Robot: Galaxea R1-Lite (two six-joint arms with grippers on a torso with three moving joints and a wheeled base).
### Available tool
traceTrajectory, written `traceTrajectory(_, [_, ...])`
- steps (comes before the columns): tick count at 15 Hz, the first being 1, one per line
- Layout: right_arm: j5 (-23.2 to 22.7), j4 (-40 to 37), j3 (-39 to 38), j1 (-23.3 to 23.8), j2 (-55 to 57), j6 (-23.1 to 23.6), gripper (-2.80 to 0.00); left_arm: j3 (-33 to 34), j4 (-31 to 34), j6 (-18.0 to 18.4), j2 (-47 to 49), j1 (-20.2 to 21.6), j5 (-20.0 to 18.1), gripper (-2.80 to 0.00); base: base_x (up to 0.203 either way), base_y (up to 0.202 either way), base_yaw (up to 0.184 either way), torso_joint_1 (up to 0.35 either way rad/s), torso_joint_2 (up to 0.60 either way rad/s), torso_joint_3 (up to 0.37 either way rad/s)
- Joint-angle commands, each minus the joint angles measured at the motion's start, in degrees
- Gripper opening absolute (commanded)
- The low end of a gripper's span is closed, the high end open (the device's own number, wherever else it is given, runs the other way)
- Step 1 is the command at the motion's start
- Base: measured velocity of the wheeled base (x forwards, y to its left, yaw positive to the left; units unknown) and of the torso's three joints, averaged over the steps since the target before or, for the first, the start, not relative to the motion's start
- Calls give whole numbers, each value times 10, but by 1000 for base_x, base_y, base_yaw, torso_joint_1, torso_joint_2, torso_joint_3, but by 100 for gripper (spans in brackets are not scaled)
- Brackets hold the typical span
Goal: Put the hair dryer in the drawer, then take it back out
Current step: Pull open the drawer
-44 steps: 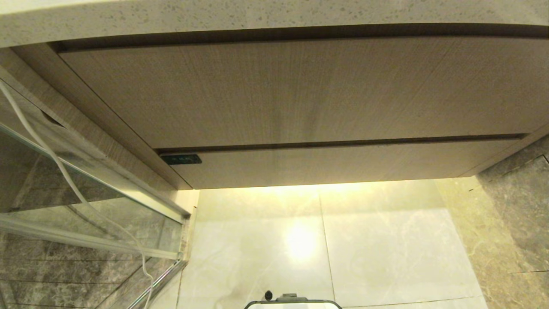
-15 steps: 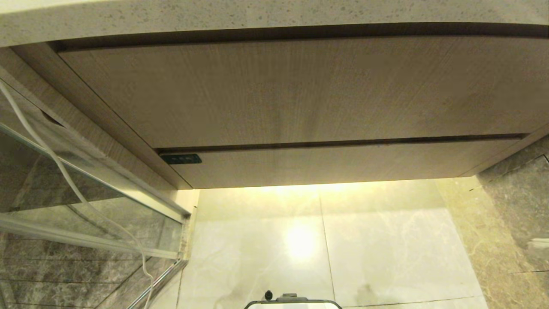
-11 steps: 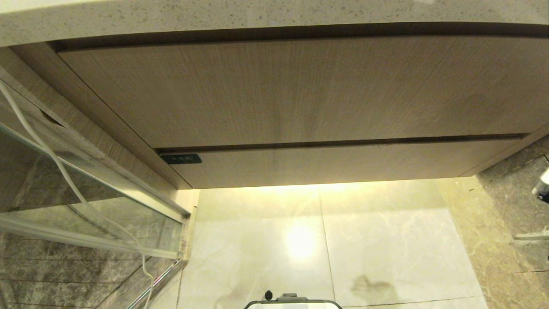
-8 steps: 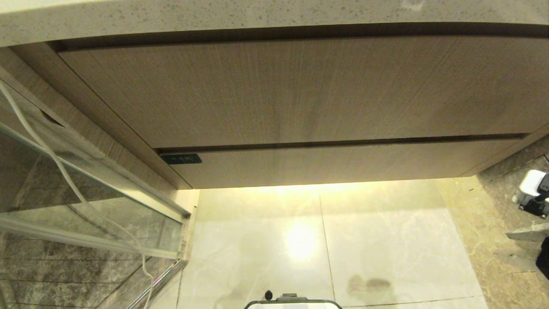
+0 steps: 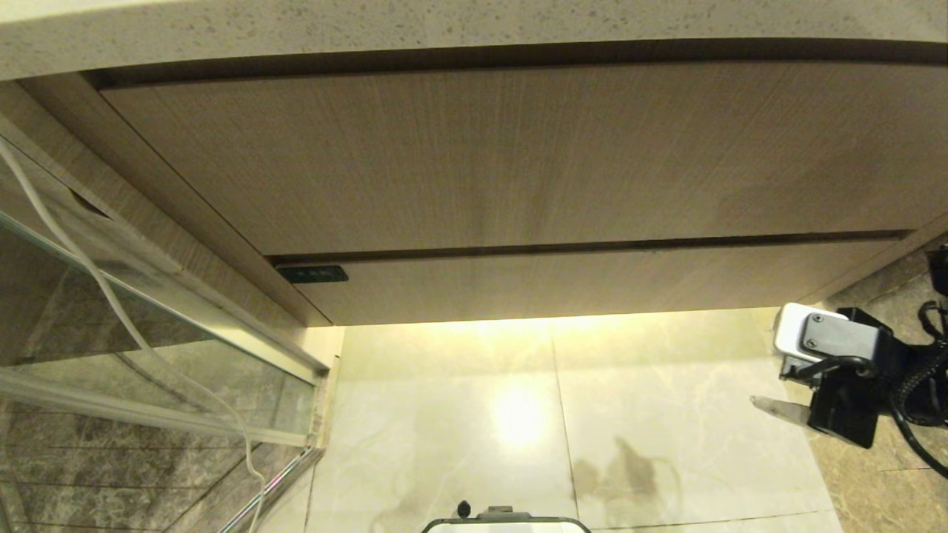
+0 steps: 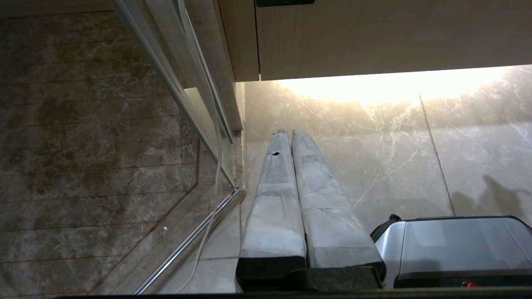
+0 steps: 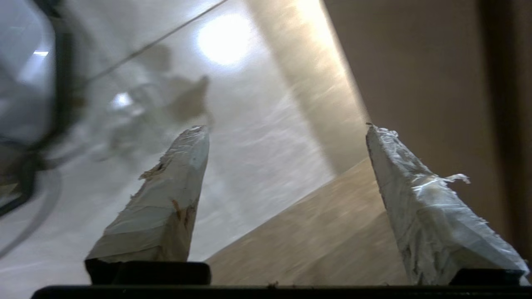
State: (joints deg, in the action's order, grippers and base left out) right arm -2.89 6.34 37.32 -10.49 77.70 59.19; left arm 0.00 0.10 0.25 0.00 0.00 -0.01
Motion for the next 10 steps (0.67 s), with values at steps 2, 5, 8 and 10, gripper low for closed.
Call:
traceTrajectory(2, [-18, 194, -46, 3, 100, 47, 0, 0, 0, 0, 0, 0, 0, -280, 0, 0, 0, 0, 0, 0])
traceTrajectory(5, [-132, 321, -88, 18, 162, 84, 0, 0, 0, 0, 0, 0, 0, -280, 0, 0, 0, 0, 0, 0])
traceTrajectory(8, [-230, 378, -90, 77, 205, 137, 0, 0, 0, 0, 0, 0, 0, -280, 0, 0, 0, 0, 0, 0])
traceTrajectory(10, [-269, 408, -84, 109, 231, 159, 0, 0, 0, 0, 0, 0, 0, -280, 0, 0, 0, 0, 0, 0])
